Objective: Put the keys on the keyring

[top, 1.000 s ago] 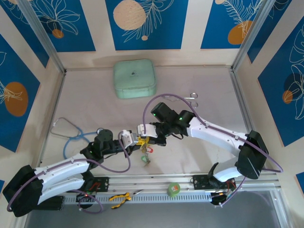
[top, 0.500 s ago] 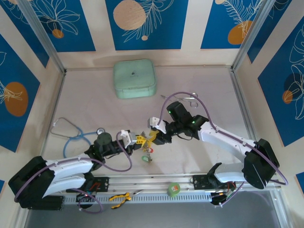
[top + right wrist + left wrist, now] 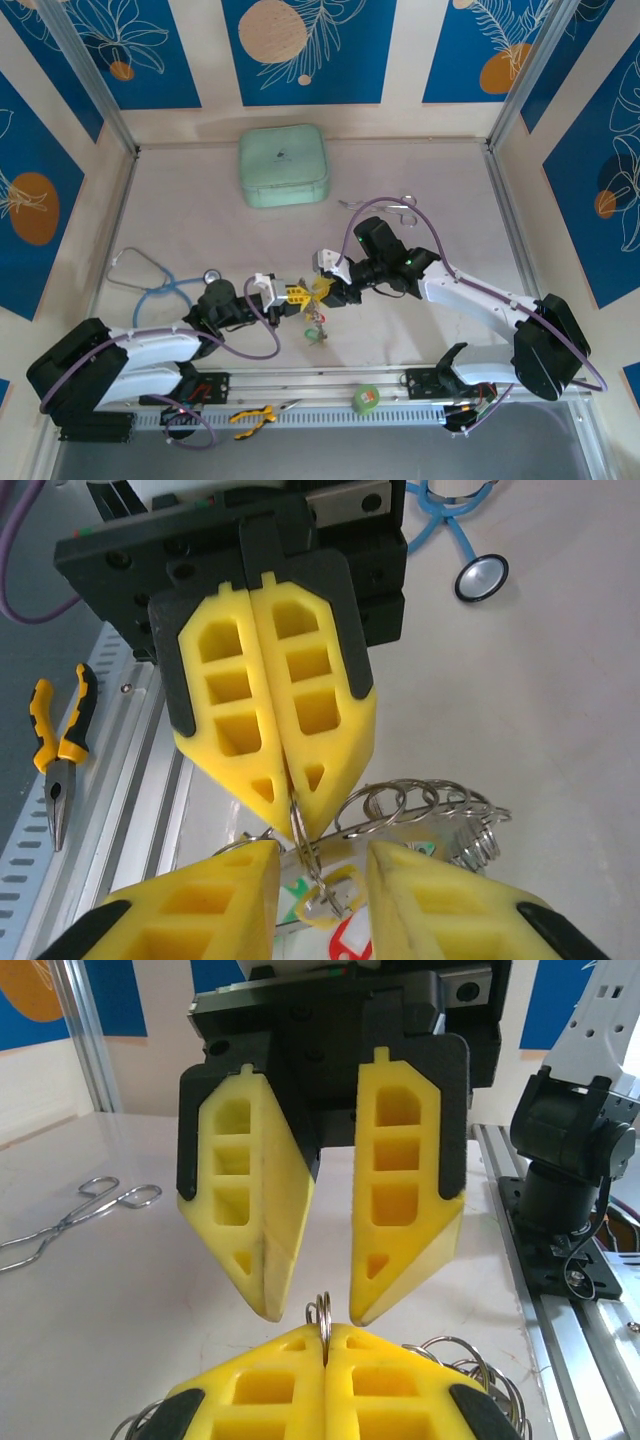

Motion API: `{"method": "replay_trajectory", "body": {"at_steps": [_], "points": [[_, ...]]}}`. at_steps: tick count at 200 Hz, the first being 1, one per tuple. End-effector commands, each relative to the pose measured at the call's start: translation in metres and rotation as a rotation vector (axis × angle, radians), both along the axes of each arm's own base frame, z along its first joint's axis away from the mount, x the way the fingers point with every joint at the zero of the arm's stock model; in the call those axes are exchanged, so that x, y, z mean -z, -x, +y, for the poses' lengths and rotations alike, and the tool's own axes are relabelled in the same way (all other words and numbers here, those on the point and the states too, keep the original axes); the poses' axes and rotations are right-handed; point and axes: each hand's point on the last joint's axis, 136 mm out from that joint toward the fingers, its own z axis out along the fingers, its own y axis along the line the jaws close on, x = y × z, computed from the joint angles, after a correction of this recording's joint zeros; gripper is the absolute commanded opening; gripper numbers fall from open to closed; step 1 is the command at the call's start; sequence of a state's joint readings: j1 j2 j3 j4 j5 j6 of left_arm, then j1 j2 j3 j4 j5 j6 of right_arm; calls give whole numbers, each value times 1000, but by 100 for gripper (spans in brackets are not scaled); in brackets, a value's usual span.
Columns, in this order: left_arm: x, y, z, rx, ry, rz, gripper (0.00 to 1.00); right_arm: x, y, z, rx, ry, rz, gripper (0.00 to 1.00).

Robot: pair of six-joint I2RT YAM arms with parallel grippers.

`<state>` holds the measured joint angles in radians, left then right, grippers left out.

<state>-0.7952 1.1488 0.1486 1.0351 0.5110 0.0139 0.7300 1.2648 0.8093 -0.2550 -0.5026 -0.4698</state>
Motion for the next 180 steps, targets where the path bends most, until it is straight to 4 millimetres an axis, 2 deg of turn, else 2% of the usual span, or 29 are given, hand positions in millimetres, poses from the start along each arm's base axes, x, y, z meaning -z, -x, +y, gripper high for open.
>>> {"method": "replay_trajectory", "body": {"at_steps": [1, 16, 25, 59, 76, 93, 103, 108, 121, 130, 160, 180], "points": [[-28, 7, -5, 55, 88, -64, 0, -8, 3, 3, -32, -27, 20, 22], [-30, 7, -5, 56, 93, -68, 0, -8, 3, 3, -34, -23, 17, 13], [-30, 7, -5, 55, 93, -68, 0, -7, 3, 2, -34, -18, 15, 10], [-30, 7, -4, 50, 97, -79, 0, -3, 3, 1, -37, 5, 17, 17], [-31, 7, -4, 52, 97, -83, 0, -1, 3, 1, -42, 15, 21, 18], [-32, 6, -5, 50, 100, -86, 0, -2, 1, 3, -48, 13, 21, 10], [-33, 4, -4, 37, 105, -88, 0, -5, 0, 4, -50, 8, 15, 0], [-33, 2, -3, 24, 104, -86, 0, -7, -1, 4, -46, 8, 6, 0], [-31, -4, -1, -17, 98, -78, 16, -10, -4, 3, -32, 15, -17, 0], [-28, -7, 0, -38, 80, -70, 18, -12, -6, 1, -24, 30, -39, 0], [-7, -10, -4, -17, -114, -35, 13, -14, -8, -4, -27, 114, -108, 0], [-5, -11, -3, -24, -159, -54, 8, -11, -7, -4, -48, 185, -144, 0]]}}
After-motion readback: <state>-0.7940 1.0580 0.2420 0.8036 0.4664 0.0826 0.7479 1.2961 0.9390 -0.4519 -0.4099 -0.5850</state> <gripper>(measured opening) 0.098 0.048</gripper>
